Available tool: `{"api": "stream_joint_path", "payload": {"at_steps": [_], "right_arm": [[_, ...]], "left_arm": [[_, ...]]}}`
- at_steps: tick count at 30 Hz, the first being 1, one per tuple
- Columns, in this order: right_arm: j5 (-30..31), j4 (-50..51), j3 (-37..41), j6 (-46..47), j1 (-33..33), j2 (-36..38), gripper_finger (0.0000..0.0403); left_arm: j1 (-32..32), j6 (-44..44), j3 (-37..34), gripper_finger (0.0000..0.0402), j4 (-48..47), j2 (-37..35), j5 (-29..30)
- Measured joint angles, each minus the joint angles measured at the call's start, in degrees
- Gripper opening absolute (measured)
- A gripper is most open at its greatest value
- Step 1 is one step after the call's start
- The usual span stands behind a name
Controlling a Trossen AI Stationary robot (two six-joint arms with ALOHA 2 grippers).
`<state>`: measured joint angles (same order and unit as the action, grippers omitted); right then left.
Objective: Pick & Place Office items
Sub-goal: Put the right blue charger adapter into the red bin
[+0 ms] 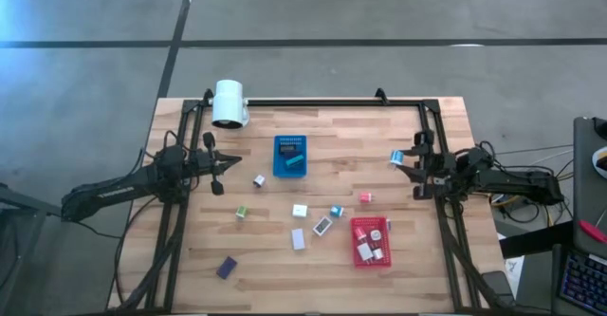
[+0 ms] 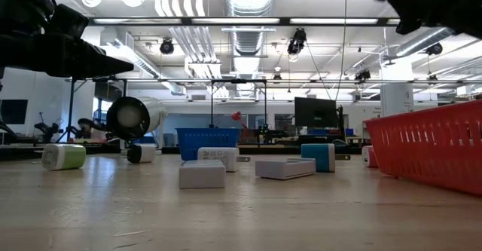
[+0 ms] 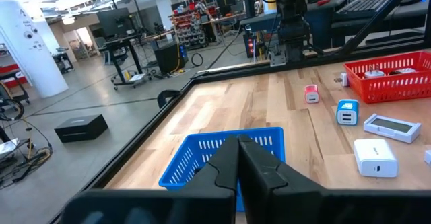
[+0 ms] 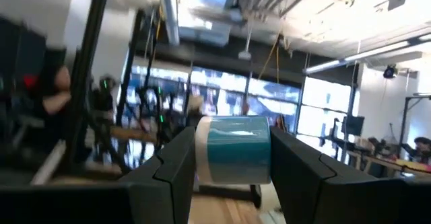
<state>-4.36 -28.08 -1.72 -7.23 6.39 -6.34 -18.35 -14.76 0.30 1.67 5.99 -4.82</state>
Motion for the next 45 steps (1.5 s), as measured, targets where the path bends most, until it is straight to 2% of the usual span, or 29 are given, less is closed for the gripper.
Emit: {"api": "stream_joint_path", "payload": {"at_steps": [3, 8, 14, 18, 22, 27, 34, 39, 45], "right_arm": [[-0.16, 1.48, -4.24, 2.72, 0.0, -1.03, 0.0148], [-0.5, 17.83, -16.52, 3.6, -0.17, -7.33, 0.0148], [-3.54, 34.16, -32.59, 6.55, -2.29, -22.97, 0.0148], [-0.46, 45.61, -43.25, 7.08, -5.09, -33.75, 0.0148], [3.42, 62.13, -54.93, 8.59, -8.46, -42.64, 0.0148], [5.57, 80.94, -65.63, 12.04, -14.42, -53.18, 0.0148], [5.92, 92.43, -71.61, 17.87, -23.74, -66.33, 0.0148], [6.05, 94.13, -73.69, 19.37, -28.17, -74.64, 0.0148], [5.89, 94.26, -75.38, 20.22, -30.46, -82.94, 0.0148]], "left_arm": [[0.01, 0.02, 0.01, 0.0013, 0.0, -0.01, 0.0], [0.01, -0.02, 0.01, 0.0009, 0.0, -0.01, 0.02], [0.0, -0.02, 0.01, 0.0011, 0.0, 0.0, 0.05], [0.02, -0.01, 0.01, 0.0013, -0.16, -0.01, 0.07], [0.0, 0.15, 0.01, 0.0011, -0.45, -0.01, 0.07], [0.0, 0.39, 0.01, 0.001, -0.46, -0.01, 0.04], [0.0, 0.39, 0.0, 0.001, -0.46, 0.0, 0.04], [0.0, 0.39, 0.01, 0.0011, -0.46, 0.05, 0.04], [0.0, 0.41, 0.01, 0.0013, -0.46, 0.05, 0.02]]}}
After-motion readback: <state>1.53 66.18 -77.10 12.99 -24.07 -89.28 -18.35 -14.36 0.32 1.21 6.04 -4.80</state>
